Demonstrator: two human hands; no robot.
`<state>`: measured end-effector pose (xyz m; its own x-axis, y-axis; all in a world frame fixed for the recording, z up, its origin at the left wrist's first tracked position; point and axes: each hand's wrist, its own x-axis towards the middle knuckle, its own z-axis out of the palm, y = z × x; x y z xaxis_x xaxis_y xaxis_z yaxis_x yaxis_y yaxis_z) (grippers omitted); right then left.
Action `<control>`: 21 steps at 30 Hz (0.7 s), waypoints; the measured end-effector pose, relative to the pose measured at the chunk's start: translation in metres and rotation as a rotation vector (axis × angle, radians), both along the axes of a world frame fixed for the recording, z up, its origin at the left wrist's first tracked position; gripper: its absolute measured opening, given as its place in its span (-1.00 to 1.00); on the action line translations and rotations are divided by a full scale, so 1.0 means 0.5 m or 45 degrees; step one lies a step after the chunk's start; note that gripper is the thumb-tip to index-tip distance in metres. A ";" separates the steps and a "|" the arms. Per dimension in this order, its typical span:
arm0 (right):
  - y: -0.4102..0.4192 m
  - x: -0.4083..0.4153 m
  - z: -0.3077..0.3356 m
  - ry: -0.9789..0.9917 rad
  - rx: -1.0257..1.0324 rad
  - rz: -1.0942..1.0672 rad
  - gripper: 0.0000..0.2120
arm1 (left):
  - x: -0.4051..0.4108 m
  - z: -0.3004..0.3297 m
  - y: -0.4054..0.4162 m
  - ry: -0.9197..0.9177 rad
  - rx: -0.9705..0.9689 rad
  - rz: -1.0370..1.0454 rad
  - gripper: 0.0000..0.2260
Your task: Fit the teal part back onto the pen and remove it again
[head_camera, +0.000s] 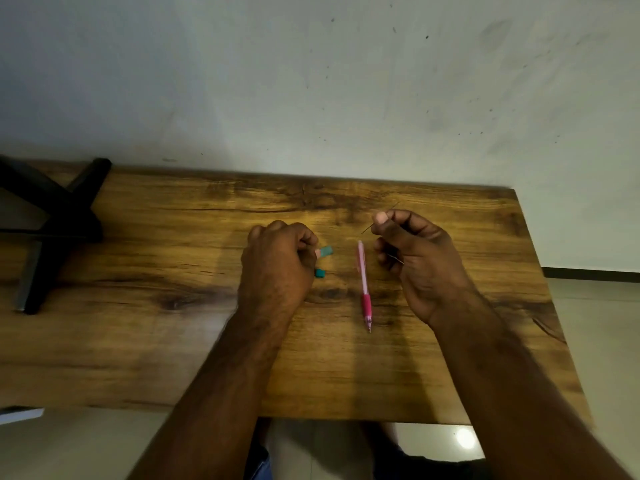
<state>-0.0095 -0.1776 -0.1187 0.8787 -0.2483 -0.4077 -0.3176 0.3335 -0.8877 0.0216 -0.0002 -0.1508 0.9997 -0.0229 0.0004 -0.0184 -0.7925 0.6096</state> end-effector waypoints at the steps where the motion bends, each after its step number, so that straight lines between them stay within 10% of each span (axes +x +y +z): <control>1: -0.002 -0.005 0.005 0.014 0.037 -0.006 -0.90 | 0.000 0.001 -0.003 -0.036 0.004 0.009 -0.90; 12: 0.007 -0.060 0.016 0.106 0.187 -0.270 -0.78 | -0.049 0.047 -0.068 -0.166 0.011 -0.119 -0.97; 21: 0.008 -0.030 0.035 0.032 0.070 -0.304 -0.89 | -0.075 0.052 -0.116 0.318 0.233 0.010 -0.65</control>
